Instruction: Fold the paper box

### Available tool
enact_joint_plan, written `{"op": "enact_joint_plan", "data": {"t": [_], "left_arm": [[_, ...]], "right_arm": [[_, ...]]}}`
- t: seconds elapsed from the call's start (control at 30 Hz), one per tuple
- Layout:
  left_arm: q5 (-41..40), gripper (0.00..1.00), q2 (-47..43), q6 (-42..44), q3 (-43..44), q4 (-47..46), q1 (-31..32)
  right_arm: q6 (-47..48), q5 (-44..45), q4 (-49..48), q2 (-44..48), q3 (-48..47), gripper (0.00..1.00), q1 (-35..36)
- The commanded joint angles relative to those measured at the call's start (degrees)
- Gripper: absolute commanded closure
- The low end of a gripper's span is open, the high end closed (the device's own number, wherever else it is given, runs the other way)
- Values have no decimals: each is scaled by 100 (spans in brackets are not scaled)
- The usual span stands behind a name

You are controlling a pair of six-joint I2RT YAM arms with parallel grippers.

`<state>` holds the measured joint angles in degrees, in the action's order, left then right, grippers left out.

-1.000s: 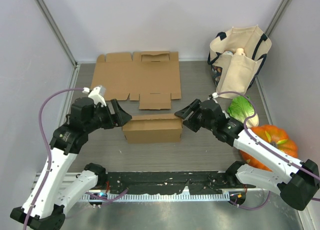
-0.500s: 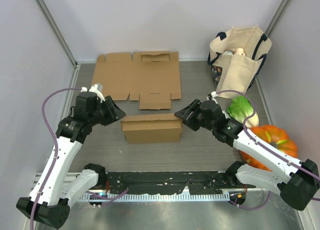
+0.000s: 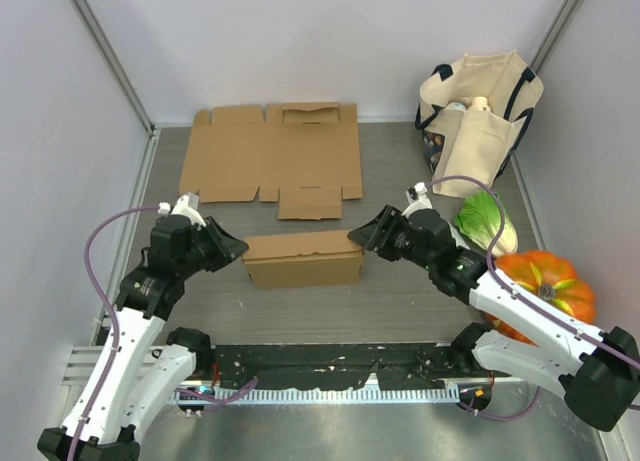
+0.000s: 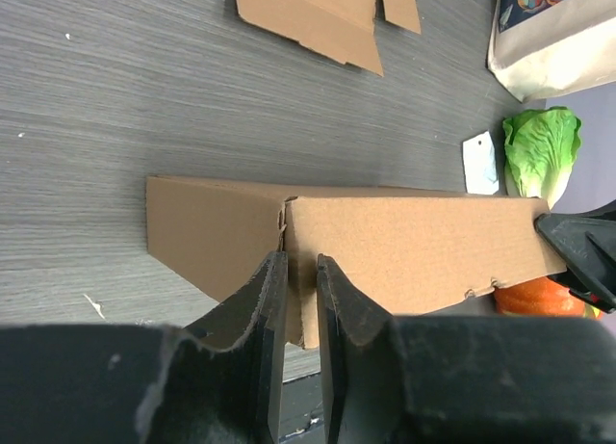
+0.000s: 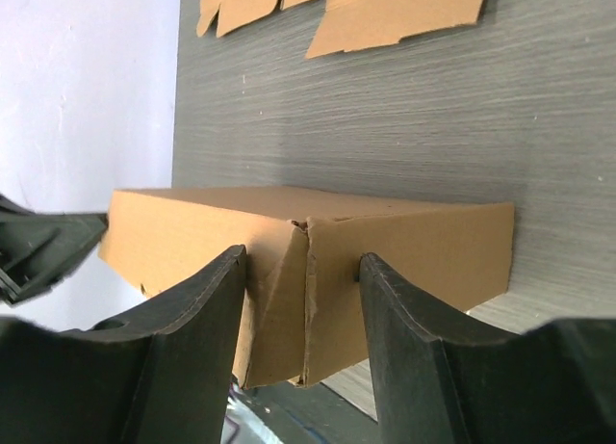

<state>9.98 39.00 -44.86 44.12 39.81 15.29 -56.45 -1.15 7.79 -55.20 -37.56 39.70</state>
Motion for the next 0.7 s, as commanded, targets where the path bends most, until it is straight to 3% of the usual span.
{"op": "enact_joint_plan", "data": {"t": [0.0,0.13,0.3,0.4,0.5,0.57,0.67], "left_arm": [[-66,79,-15,13,-281,414,18],[-93,75,11,-14,-228,457,18],[127,52,-129,-172,-325,449,9],[250,51,-507,-365,-439,317,18],[198,58,-780,-497,-509,325,18],[224,59,-868,-558,-606,343,9],[241,60,-859,-594,-694,378,9]], "right_arm": [[1161,-947,-67,-8,363,45,11],[1513,-1352,-225,88,539,48,-41],[1505,-2037,-1296,141,1206,54,-287],[1217,-2503,-2043,132,1558,60,-463],[1057,-2819,-2457,220,1726,65,-621],[1083,-2952,-2441,246,1708,65,-744],[1127,-3286,-2257,247,1603,56,-876]]}}
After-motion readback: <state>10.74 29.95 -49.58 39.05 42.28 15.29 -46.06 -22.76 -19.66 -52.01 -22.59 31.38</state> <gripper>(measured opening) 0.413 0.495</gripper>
